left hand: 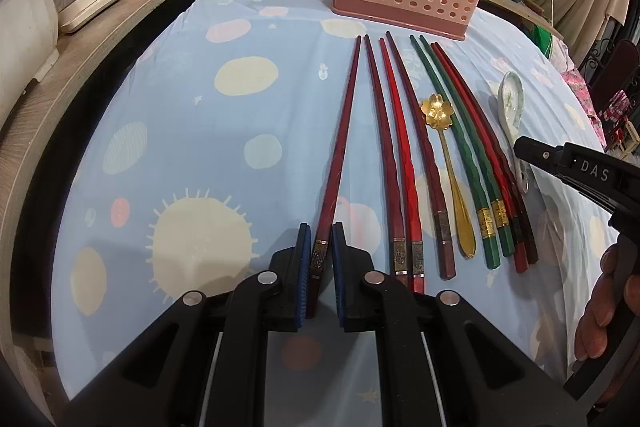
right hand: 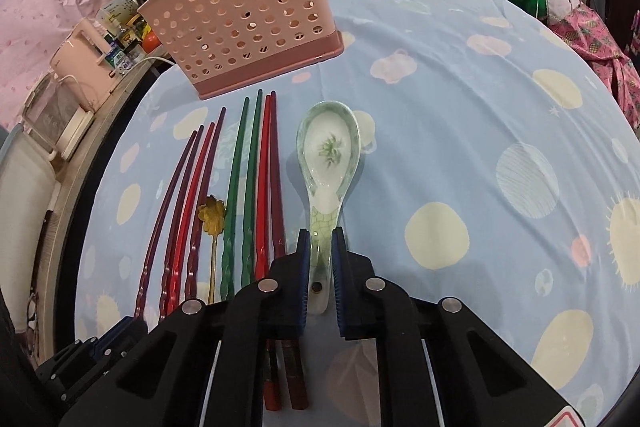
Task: Organize utensils
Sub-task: 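Close the left tool on a dark red chopstick while the right tool grasps the white ceramic spoon, then lift the chopstick with the left tool while the right tool carries the spoon to the pink basket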
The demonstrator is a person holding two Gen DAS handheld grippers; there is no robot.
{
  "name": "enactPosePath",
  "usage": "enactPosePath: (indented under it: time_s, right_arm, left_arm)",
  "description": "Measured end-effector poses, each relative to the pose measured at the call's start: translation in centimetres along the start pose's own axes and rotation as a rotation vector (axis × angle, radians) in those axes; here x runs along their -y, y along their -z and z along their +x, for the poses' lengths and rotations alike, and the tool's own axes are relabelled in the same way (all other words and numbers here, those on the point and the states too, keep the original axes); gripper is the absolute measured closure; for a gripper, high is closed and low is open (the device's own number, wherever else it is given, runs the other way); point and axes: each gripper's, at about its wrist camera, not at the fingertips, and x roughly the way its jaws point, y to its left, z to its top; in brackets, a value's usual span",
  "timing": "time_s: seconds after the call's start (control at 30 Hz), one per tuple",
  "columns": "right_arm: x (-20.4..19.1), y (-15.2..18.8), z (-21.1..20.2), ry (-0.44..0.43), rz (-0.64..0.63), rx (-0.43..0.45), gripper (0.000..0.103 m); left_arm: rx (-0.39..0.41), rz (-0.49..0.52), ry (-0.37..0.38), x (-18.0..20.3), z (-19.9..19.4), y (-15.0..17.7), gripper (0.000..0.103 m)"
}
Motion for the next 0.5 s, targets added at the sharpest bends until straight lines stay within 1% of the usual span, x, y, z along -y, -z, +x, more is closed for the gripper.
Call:
enactPosePath:
  time_s: [0.1,0.2,0.27,0.33,0.4,0.5]
  right_arm:
    - [0.00,0.16,0.06,0.000,-0.003,0.008,0.092]
    - [0.01,0.40,0.61,0.003,0.003,-0.013,0.090]
    - [-0.15,0.61,0.58,0.012,-0.010,0.000,0.090]
    - [-0.27,0.67,0.52,0.021,-0.023,0.004,0.090]
    - [-0.22,0.69,0.48,0.018,-0.020,0.003,0.093]
    - [0.00,0.81,0.13,0.009,-0.014,0.004,0.094]
  left_arm:
    - [0.005,-0.005,0.004,-0.06,-0.01,0.06,0.092]
    - [0.006,-0.016,0.017,-0.29,-0.05,0.08,0.092]
    - [0.007,-0.026,0.026,-0.43,-0.09,0.16,0.092]
    - [0.008,-0.031,0.032,-0.52,-0.10,0.16,0.092]
    - [0.009,-0.033,0.035,-0.56,-0.10,0.16,0.092]
    - [0.010,-0.038,0.048,-0.72,-0.21,0.17,0.093]
